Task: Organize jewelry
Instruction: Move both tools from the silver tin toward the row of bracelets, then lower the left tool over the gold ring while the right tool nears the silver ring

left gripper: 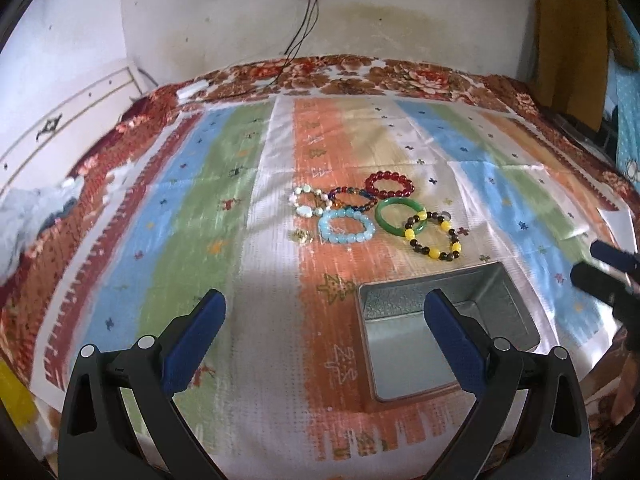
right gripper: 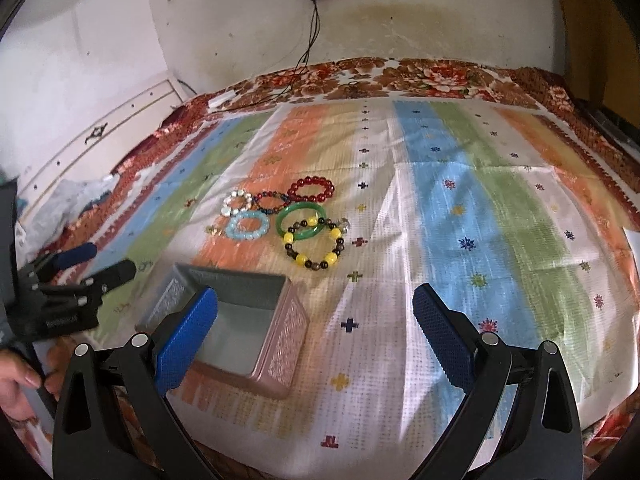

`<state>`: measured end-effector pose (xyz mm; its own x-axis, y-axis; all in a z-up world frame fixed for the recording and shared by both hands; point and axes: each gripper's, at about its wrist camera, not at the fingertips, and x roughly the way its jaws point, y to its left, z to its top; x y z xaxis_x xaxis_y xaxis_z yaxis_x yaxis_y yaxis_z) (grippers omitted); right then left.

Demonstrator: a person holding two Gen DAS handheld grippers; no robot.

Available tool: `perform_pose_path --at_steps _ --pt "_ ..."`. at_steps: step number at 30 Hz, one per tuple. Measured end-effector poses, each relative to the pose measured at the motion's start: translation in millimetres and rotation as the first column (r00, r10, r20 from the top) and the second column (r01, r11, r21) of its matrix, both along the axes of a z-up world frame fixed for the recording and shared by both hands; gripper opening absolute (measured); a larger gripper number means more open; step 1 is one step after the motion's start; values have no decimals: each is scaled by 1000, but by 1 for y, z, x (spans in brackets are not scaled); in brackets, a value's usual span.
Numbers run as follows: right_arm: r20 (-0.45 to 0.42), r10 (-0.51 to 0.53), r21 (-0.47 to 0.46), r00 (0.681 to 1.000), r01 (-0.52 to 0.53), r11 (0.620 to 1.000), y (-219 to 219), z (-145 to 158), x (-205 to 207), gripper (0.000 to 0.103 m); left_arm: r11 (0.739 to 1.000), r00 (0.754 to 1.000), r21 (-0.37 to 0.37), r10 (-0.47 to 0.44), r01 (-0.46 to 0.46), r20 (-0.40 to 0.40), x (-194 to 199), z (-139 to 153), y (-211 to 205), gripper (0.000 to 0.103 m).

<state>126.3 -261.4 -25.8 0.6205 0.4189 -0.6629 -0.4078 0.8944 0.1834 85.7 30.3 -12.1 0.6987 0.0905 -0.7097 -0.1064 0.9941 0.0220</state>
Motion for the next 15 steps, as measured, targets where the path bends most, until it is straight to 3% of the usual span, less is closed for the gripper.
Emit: perform_pose_path --at_steps 4,8,13,15 --pt "24 -28 -34 999 29 999 1 3 16 99 1000 1000 14 4 -4 3 11 3 3 98" --pt "3 -39 -11 999 39 999 -5 5 30 99 1000 1000 8 6 -6 -30 24 -1 8 97" --pt "-15 -36 -55 999 35 998 -4 7 44 99 997 999 74 -29 31 -38 35 -2 8 98" --pt "-36 -33 -59 999 31 998 -5 5 50 99 997 998 62 -39 42 -45 39 -3 10 98"
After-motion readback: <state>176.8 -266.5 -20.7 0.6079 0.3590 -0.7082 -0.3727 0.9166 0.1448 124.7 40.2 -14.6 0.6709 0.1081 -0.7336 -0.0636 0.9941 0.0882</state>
